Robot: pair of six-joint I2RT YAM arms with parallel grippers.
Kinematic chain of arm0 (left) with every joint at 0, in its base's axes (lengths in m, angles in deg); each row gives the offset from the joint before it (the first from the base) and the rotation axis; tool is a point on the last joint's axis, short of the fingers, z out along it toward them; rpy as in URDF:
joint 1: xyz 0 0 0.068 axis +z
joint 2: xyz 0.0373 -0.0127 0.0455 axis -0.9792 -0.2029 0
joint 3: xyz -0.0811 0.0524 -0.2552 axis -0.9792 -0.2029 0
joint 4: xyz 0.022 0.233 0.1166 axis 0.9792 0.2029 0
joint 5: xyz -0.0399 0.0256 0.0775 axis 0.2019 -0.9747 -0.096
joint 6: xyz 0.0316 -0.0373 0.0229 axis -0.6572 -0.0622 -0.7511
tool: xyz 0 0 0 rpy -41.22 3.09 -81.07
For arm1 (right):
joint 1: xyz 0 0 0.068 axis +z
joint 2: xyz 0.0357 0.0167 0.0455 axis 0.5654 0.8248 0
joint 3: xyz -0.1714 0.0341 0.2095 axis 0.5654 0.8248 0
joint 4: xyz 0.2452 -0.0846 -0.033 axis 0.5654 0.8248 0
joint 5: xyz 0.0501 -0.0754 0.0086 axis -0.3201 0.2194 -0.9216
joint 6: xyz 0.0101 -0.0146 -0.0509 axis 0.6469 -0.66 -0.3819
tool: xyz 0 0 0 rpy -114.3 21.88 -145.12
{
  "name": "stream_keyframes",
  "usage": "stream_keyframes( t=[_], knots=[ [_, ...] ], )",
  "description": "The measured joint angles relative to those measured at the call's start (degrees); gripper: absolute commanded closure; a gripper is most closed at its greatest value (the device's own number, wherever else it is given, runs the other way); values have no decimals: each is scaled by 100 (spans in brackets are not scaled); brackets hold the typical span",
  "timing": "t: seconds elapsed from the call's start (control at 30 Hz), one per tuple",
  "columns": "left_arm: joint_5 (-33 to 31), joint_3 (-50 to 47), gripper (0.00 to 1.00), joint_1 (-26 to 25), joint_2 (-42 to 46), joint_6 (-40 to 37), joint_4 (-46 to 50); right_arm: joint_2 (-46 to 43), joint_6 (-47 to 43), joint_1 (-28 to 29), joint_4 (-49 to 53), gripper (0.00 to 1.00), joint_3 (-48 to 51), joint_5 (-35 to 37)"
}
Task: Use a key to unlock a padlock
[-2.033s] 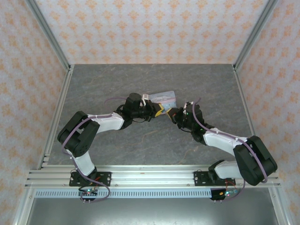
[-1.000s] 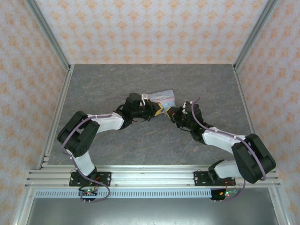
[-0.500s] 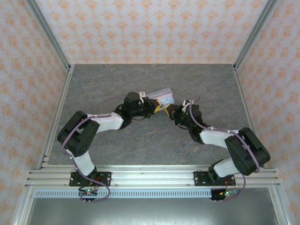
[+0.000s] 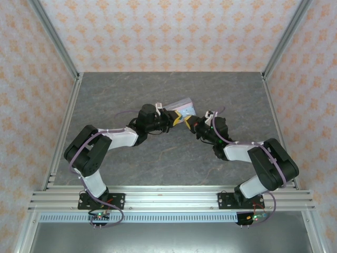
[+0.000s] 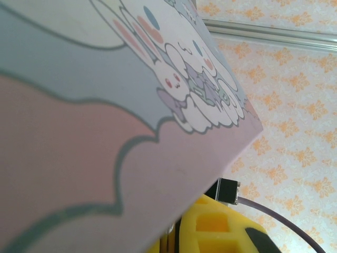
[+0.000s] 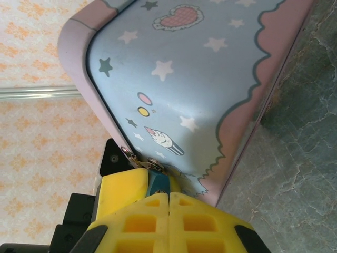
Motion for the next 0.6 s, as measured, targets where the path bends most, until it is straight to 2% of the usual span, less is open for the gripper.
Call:
stream_keyframes(
  t=[0.6],
  knots=[
    [-291,-2,100,74,11,-2,-4,573,787,-44,-501,100,-321,-299]
  ],
)
